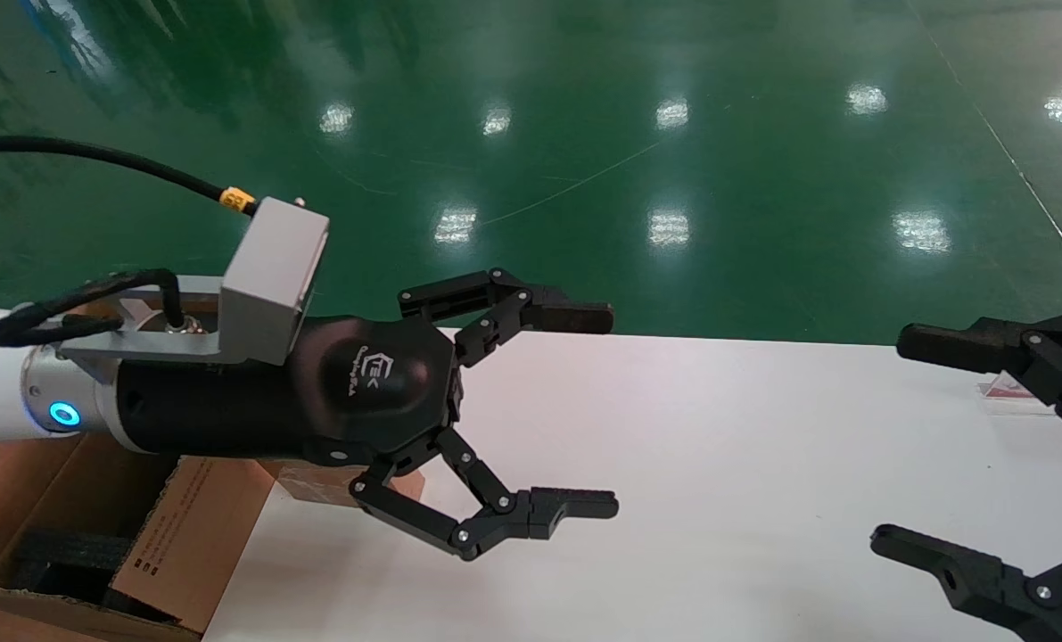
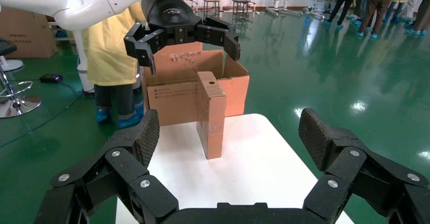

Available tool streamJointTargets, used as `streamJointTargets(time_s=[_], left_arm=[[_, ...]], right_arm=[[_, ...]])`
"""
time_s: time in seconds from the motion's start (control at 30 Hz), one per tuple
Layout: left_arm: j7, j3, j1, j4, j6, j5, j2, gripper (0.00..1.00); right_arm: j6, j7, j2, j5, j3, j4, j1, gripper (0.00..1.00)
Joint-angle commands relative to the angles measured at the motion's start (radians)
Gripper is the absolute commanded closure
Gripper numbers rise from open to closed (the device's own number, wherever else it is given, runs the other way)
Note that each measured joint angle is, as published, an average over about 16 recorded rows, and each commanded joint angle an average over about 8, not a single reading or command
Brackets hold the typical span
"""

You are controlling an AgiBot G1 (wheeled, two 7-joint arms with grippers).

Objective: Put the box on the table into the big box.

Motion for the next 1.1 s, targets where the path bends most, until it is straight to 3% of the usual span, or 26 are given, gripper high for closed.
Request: streamJointTargets(time_s=[0.03,1.1], left_arm=[[0.0,0.0,0.0,0.0,0.0,0.0,0.0,0.0],[0.0,0.001,0.0,0.002,-0.001,0.002,-0.001,0.0]], right_arm=[[0.0,0.0,0.0,0.0,0.0,0.0,0.0,0.0],[0.0,0.0,0.0,0.0,0.0,0.0,0.0,0.0]])
